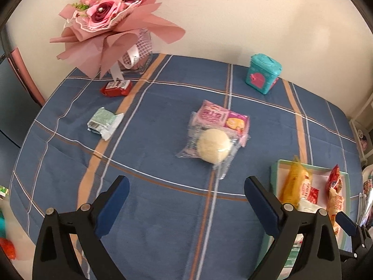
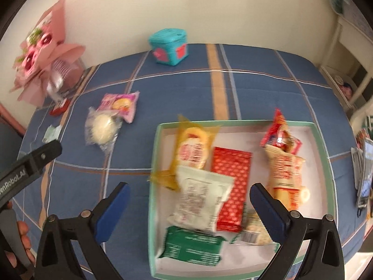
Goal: Organize snacks
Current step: 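Withdraw both tools from the tray toward the bun in the clear bag, then move the left tool to the green wafer packet while the right tool approaches the clear-bagged bun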
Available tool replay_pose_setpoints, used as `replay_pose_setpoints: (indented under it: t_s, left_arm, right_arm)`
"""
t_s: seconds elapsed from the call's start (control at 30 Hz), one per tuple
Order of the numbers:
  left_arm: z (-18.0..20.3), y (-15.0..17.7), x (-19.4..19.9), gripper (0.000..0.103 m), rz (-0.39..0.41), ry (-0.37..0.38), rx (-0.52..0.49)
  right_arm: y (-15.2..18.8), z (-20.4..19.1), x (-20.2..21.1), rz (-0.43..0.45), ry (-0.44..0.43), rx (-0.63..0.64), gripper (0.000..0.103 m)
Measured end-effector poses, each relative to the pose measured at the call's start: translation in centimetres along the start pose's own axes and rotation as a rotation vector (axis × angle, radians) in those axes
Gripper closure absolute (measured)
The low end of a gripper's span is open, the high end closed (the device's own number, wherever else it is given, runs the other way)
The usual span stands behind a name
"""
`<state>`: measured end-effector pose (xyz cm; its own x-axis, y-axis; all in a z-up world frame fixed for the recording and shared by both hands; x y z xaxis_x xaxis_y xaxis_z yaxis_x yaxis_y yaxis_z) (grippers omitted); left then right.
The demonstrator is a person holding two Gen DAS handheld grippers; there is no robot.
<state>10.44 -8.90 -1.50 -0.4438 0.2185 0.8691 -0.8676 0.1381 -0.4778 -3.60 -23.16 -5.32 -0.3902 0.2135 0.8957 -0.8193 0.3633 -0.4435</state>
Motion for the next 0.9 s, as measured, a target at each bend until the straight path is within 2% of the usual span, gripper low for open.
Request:
replay_pose_setpoints:
  t_s: [0.23, 0.57, 0.9]
  left_arm:
    - [-3.4, -1.2, -0.6, 0.004, -0.003, -0.054, 0.039]
    - [-7.2, -2.7, -1.5, 0.004, -0.007, -0.087, 0.085]
    - [-8.3, -4.2, -2.6, 0.004, -0.022, -0.036, 0.134]
  right_arm:
    - [-0.5, -3.9, -0.9, -0.012, -0.041, 0.056, 0.0]
    - [-1.5, -8.4, -2.1, -0.014, -0.099, 0.12, 0.0]
    - [-3.4, -8.5, -3.1, 0.024, -0.107, 0.091, 0.0]
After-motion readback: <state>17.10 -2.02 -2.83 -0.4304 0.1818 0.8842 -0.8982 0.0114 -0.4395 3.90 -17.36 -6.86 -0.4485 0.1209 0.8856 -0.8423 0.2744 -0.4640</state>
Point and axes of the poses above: each gripper's, at about its wrist camera, not at the fingertips, and x roughly against the way its jaws point, z to its right, y to its underside, the point moved 5 cm from there along -x, roughly the way its jaws point, and after that the axes turned 15 degrees about x, right-handed, at the moved point
